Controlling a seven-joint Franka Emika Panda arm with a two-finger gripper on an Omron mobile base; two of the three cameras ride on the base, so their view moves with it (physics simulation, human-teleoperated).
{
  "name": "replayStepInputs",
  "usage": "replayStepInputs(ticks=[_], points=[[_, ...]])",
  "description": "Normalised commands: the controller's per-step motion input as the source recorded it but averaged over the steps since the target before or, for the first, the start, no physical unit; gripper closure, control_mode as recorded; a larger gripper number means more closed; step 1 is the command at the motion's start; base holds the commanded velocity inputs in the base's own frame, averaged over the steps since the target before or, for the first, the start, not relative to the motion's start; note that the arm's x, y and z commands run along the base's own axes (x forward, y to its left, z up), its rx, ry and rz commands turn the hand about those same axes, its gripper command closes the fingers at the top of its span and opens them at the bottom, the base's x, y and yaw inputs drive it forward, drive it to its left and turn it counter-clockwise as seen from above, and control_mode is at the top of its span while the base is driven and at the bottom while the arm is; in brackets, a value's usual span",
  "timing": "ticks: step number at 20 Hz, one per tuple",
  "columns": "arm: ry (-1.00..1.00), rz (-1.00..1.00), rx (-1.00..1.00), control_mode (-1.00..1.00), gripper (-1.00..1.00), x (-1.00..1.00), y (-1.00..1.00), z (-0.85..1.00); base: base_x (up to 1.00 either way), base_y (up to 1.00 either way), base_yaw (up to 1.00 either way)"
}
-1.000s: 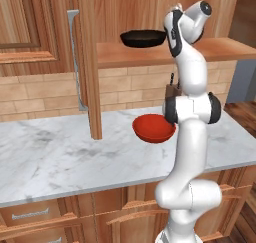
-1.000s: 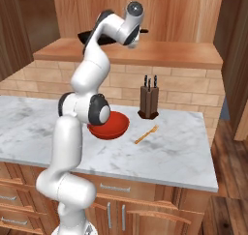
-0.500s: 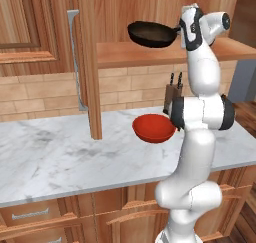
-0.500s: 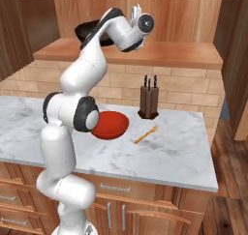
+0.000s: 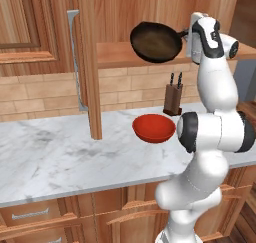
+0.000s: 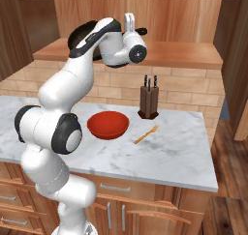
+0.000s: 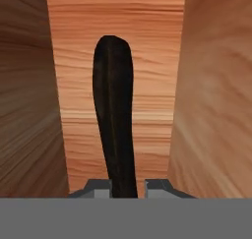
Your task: Pick the pan from the cabinet and place it on the stove. Then turn on the stove burner for the pan.
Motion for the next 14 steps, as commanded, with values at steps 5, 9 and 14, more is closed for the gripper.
replayStepInputs(ticks=[5,9,14], points=[[-0.05,-0.08,0.00,-1.00,1.00,-0.71,0.00,0.02,0.00,0.00,0.00],[0.00,-0.08,0.00,-1.00,1.00,-0.55,0.00,0.00,0.00,0.00,0.00],[-0.01,-0.08,0.00,-1.00,1.00,-0.52,-0.01,0.00,0.00,0.00,0.00]])
